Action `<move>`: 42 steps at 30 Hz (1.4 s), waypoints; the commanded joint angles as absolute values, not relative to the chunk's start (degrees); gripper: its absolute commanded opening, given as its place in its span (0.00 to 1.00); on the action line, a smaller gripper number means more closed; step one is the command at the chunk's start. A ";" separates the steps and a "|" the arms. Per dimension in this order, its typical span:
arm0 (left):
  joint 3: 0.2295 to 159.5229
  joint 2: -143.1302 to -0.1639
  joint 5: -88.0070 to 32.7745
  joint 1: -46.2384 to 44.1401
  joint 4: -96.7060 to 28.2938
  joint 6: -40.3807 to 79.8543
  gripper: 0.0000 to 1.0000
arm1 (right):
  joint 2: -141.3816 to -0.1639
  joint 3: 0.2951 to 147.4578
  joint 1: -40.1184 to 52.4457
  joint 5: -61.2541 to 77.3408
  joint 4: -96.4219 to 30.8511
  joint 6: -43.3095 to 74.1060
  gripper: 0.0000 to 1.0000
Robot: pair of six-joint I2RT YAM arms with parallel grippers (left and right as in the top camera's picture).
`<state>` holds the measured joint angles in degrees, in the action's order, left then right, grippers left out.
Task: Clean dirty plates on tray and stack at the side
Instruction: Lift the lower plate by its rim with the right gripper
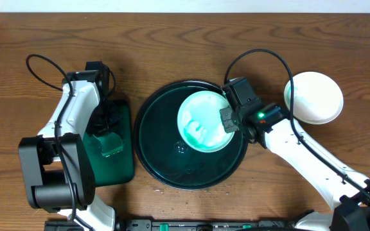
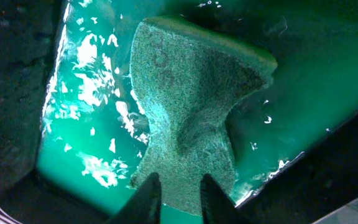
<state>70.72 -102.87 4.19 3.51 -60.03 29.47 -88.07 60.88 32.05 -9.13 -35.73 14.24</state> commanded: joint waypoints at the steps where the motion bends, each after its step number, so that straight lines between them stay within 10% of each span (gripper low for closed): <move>1: 71.11 -103.22 3.81 3.68 -59.92 28.99 0.34 | -86.52 64.75 31.81 -16.97 -35.62 5.65 0.01; 9: 71.11 -103.22 3.84 3.68 -59.48 28.99 0.58 | -86.52 72.42 38.59 -33.78 -35.48 -7.16 0.01; 42: 71.11 -103.22 3.84 3.68 -59.46 29.02 0.58 | -86.61 73.43 62.98 -76.64 -11.35 -69.95 0.01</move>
